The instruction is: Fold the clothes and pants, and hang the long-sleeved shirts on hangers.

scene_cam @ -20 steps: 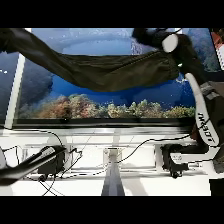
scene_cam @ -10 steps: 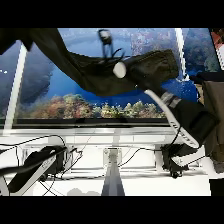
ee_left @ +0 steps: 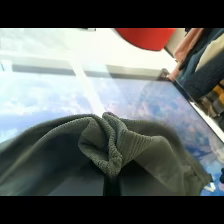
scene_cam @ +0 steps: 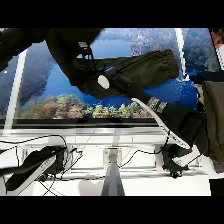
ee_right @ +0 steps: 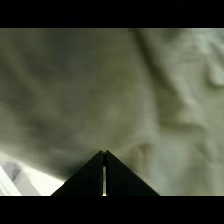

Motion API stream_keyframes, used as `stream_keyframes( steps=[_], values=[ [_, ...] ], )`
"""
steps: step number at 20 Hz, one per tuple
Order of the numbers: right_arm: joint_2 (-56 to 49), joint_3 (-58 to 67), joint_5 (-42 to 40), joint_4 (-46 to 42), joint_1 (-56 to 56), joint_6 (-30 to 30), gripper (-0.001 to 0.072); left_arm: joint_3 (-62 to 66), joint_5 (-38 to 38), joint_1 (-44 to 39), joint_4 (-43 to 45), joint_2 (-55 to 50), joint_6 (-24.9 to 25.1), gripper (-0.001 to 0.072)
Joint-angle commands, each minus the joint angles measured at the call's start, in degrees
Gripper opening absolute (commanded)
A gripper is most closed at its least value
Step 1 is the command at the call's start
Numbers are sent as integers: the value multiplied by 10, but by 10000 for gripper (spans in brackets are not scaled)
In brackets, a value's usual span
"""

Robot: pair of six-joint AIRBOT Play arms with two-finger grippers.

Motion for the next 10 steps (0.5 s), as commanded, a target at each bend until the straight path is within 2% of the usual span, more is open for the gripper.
stream_keyframes(
  steps=[1,7,10],
  values=[
    [7,1,59,-24,-59,-3,25,0,0,-1,1,-31,0,18],
    [41,1,161,-27,-226,-3,25,0,80,22,28,-97,0,18],
    [53,1,218,-26,-298,-3,25,0,185,27,26,-115,-61,17]
  ],
)
